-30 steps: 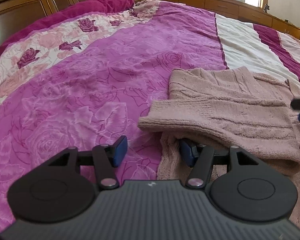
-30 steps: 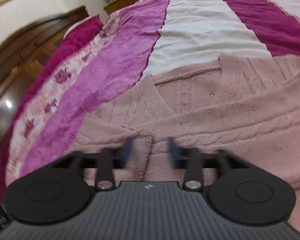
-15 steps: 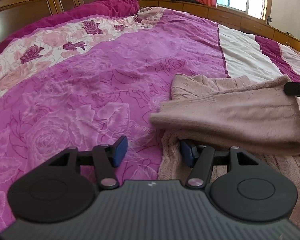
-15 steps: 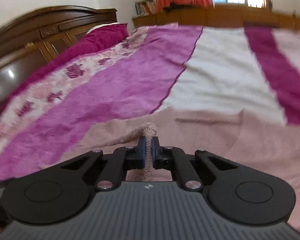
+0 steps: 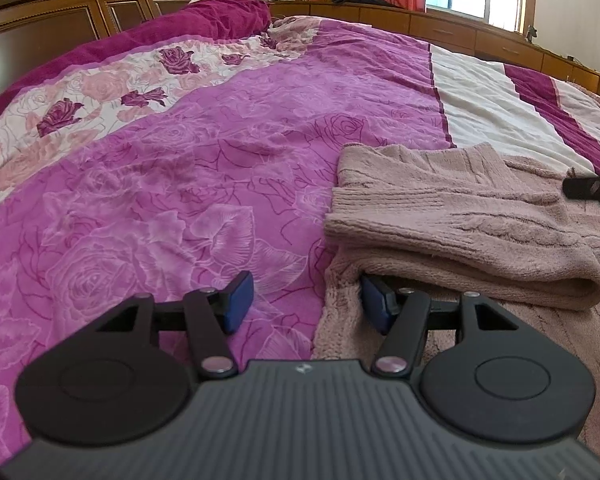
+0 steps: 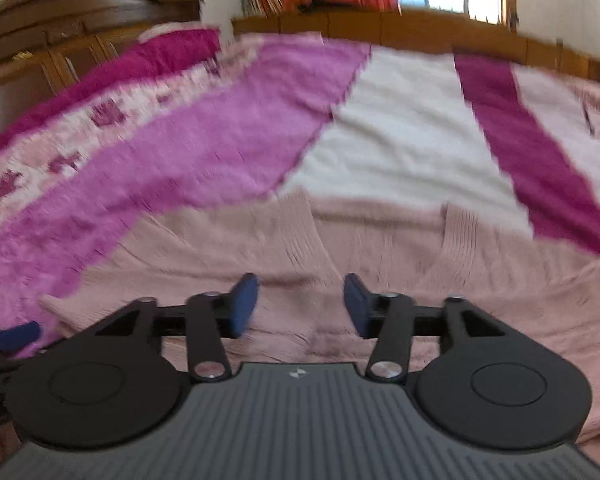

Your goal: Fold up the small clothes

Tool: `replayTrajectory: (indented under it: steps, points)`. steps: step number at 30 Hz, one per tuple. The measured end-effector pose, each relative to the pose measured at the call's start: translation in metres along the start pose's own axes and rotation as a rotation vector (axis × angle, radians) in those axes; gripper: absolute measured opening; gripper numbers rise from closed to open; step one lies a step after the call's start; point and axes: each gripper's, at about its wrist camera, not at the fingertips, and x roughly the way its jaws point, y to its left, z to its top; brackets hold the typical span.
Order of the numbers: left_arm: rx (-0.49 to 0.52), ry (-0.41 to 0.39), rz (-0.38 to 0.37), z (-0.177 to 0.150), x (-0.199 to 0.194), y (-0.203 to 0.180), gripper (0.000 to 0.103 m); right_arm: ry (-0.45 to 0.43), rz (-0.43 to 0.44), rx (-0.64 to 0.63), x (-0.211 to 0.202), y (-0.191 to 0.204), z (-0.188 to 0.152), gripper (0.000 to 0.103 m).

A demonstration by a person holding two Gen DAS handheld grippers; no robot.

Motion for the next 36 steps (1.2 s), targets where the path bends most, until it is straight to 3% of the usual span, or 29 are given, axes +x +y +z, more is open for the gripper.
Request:
replayTrajectory:
  steps: [8,14,17,19,21,23,29,36]
  points:
    - [0.030,0.059,-0.026,0.008,-0.011,0.002,0.060,0.047,0.214,-0.015,-0.019,0.036,-0.012,0.059]
    - [0.005,0.081,-0.046,0.009,-0.010,0.007,0.060,0.083,0.260,-0.102,-0.005,0.070,-0.022,0.059]
    - [0.018,0.079,-0.039,0.008,-0.009,0.005,0.059,0.105,0.243,-0.109,0.006,0.077,-0.027,0.057]
    - [0.024,0.076,-0.036,0.007,-0.009,0.005,0.059,0.104,0.235,-0.077,0.012,0.072,-0.029,0.044]
    - [0.024,0.076,-0.036,0.007,-0.009,0.005,0.060,0.100,0.218,-0.064,0.016,0.068,-0.029,0.017]
    - [0.022,0.077,-0.036,0.007,-0.008,0.005,0.060,0.091,0.232,-0.038,0.016,0.063,-0.027,0.007]
    - [0.029,0.072,-0.033,0.006,-0.007,0.005,0.061,-0.026,0.191,0.018,-0.010,0.042,-0.014,0.004]
    - [0.047,0.073,-0.020,0.006,-0.006,0.001,0.061,-0.108,0.086,0.087,-0.045,-0.012,-0.003,0.004]
